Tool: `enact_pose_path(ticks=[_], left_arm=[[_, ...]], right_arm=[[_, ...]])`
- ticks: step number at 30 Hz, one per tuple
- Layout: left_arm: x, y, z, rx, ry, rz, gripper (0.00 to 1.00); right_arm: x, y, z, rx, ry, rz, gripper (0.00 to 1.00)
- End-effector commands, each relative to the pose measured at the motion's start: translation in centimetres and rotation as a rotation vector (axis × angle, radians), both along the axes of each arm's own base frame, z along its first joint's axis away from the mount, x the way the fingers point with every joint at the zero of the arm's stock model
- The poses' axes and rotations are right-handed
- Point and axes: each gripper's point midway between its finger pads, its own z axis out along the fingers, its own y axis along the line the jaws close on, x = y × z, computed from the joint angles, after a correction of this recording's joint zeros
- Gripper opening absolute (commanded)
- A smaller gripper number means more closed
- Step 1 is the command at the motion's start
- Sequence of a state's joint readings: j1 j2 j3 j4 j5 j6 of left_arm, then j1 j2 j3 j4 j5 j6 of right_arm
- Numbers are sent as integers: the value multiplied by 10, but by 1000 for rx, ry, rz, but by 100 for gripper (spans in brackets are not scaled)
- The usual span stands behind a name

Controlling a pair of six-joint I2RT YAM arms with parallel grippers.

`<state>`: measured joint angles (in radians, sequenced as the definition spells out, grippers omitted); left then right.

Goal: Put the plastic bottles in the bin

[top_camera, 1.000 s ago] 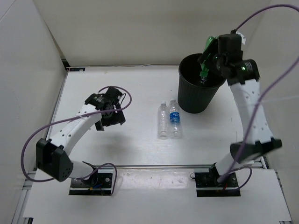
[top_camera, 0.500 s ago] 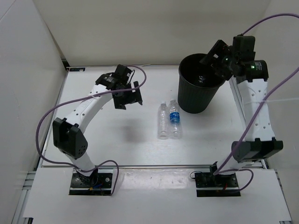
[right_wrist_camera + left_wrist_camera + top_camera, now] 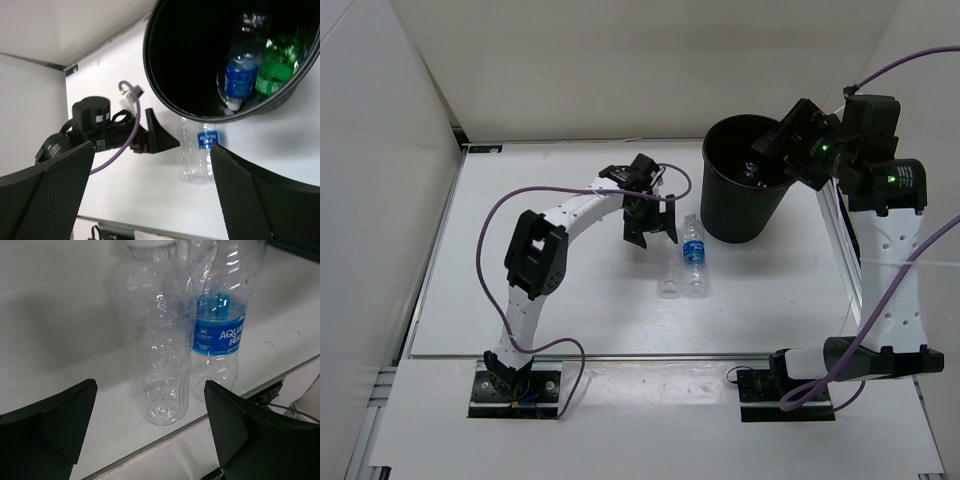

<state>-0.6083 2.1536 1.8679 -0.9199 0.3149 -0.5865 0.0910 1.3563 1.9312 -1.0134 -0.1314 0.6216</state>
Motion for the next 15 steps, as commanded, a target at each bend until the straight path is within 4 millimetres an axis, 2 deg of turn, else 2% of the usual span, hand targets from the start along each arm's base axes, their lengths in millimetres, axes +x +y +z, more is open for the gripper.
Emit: enact_pose_path(ticks=[1, 4, 6, 11, 14, 15], left_arm=[[1, -15, 11, -44, -27, -40, 100], [-5, -20, -3, -42, 5, -57, 100], [-3, -24, -12, -47, 18, -62, 100], [-12, -29, -24, -55, 60, -82, 100], [-14, -22, -31, -20, 65, -71, 79], [-12, -22, -26, -20, 50, -68, 70]], right_arm=[[-13, 3, -5, 17, 33, 32, 100], [-16, 3, -9, 8, 52, 37, 100], [-19, 2, -3, 2, 30, 41, 100], [-21, 4, -7, 5, 48, 49, 100], [-20, 1, -7, 6, 48, 40, 100], [-20, 1, -7, 6, 48, 40, 100]])
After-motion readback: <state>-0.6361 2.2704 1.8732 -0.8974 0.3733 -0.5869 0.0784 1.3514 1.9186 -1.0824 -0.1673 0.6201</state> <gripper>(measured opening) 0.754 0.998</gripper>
